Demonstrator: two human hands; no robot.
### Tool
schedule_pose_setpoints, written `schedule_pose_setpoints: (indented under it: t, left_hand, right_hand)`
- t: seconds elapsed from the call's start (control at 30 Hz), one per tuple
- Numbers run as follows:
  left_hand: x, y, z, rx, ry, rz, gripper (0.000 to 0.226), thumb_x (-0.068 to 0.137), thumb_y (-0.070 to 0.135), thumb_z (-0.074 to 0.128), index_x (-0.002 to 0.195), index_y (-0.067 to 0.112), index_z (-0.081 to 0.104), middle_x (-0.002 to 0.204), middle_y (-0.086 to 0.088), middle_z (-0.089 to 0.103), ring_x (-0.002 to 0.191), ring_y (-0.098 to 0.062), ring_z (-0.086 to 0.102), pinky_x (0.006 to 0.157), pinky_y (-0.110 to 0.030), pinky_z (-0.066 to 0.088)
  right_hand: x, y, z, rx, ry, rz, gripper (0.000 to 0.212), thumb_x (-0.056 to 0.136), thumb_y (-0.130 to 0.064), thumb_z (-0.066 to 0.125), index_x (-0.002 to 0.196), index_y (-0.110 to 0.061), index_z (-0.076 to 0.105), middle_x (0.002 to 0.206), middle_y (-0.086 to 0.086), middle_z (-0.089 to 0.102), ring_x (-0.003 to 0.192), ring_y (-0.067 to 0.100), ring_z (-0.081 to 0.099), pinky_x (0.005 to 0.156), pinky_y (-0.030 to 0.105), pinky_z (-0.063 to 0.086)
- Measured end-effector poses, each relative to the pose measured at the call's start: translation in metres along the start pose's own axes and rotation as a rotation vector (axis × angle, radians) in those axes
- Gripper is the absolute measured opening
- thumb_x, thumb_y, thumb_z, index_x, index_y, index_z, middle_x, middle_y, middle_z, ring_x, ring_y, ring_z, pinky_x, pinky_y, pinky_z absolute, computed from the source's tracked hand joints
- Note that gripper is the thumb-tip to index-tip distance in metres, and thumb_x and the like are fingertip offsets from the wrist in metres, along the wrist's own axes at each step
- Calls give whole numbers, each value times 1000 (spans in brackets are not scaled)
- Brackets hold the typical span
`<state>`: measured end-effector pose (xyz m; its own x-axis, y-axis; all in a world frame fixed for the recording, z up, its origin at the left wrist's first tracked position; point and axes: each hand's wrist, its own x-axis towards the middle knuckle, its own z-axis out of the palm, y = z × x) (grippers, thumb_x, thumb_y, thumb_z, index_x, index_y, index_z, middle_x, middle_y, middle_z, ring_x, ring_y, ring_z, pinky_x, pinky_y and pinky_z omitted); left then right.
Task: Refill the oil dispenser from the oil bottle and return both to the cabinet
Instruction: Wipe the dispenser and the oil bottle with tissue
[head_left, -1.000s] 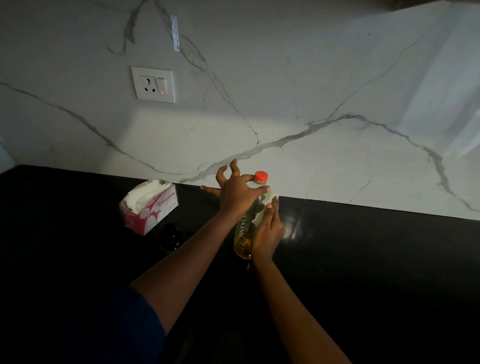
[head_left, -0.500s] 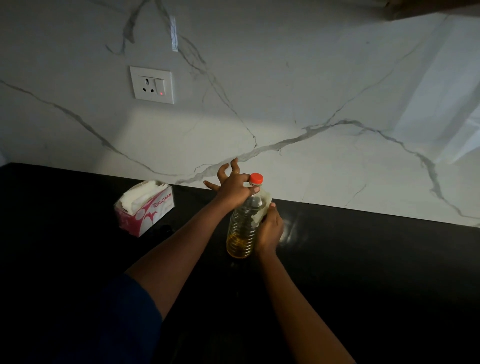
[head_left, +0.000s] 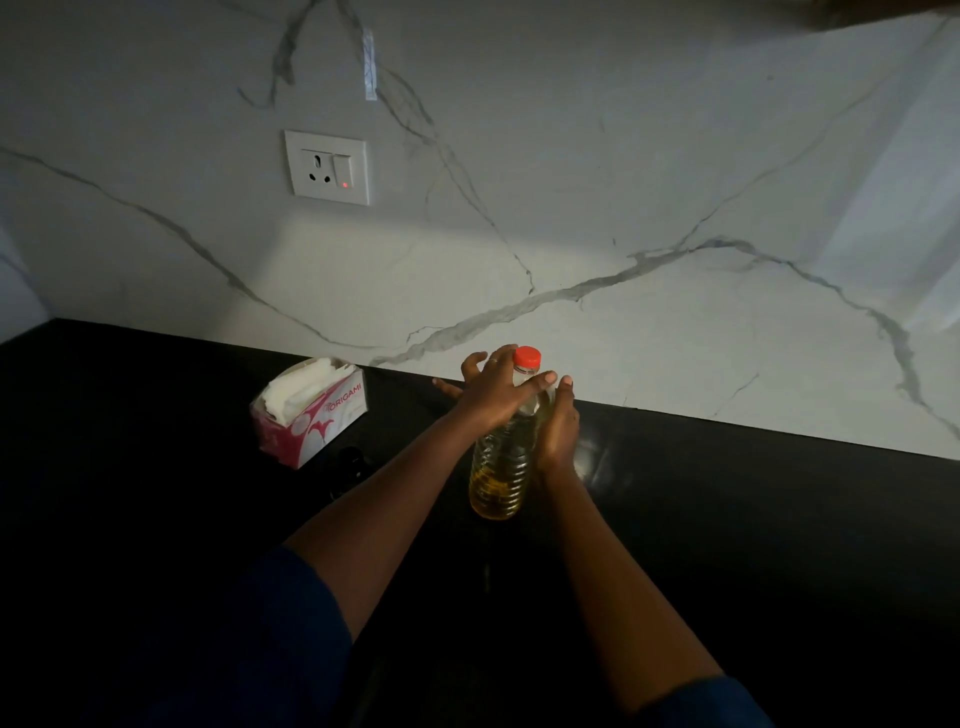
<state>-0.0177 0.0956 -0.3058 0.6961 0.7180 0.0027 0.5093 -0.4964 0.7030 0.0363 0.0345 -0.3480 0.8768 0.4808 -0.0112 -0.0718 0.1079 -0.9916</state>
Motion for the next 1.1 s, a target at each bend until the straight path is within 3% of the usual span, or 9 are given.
schedule_pose_setpoints:
  t: [0.07,0.13,0.2,0.27,0.43,0.6,0.83,0.93,1.1]
  left_hand:
    - [3,-4,5,-22,70,53,64,86,55,51,139,24,31,151,-4,24,143,-28,7,109,-62,-8]
    - [1,-7,13,-186,170,103,59,82,45,64,130,19,40,144,-6,28,136,-28,22,113,-55,17]
    - [-6,-9,20,-366,294,123,54,76,35,74,118,12,49,134,-9,34,125,-26,35,103,-39,39]
    - [-10,-9,24,-388,411,141,46,73,31,77,106,6,58,125,-10,42,116,-25,44,94,-35,47]
    - [-6,-6,23,-345,463,117,36,75,29,76,100,6,66,124,-4,48,115,-22,48,100,-45,43]
    - [-9,-6,19,-421,286,130,29,87,18,62,113,6,59,117,-9,58,106,-20,57,87,-25,45]
    - [-2,-10,7,-323,127,150,28,88,27,53,108,8,61,114,-10,60,114,-25,53,99,-41,42]
    - [2,-12,11,-227,121,124,31,88,30,48,108,8,57,116,-10,57,120,-27,47,106,-58,30]
    - [3,-9,10,-205,141,136,35,90,27,55,117,3,55,119,-14,58,119,-27,50,104,-49,37]
  right_hand:
    - [-3,6,-1,26,31,-9,41,101,-38,27,86,-25,63,86,1,67,83,13,65,75,25,50]
    - [-10,8,-2,87,94,-18,37,101,-34,29,86,-26,61,85,-2,66,82,9,64,73,19,50]
    - [-18,9,-1,117,172,-28,35,101,-29,32,78,-28,59,77,-8,63,72,4,61,64,11,48]
    - [-26,12,0,114,228,-54,34,101,-26,33,81,-24,61,78,-5,64,72,6,62,63,13,48]
    - [-38,22,9,132,255,-118,38,100,-30,34,117,-10,61,102,5,69,93,17,67,82,32,54]
    - [-27,5,7,63,163,-128,38,101,-30,30,93,-18,65,86,1,68,80,11,66,75,27,52]
    - [-8,13,-6,-79,-31,28,50,99,-47,22,87,-24,65,93,6,70,91,21,67,90,39,51]
    - [-32,25,-2,25,53,23,40,101,-36,25,88,-26,62,88,1,68,84,12,66,82,31,53]
    - [-54,26,8,208,124,-30,39,101,-32,27,111,-15,61,96,1,68,87,7,65,71,16,49]
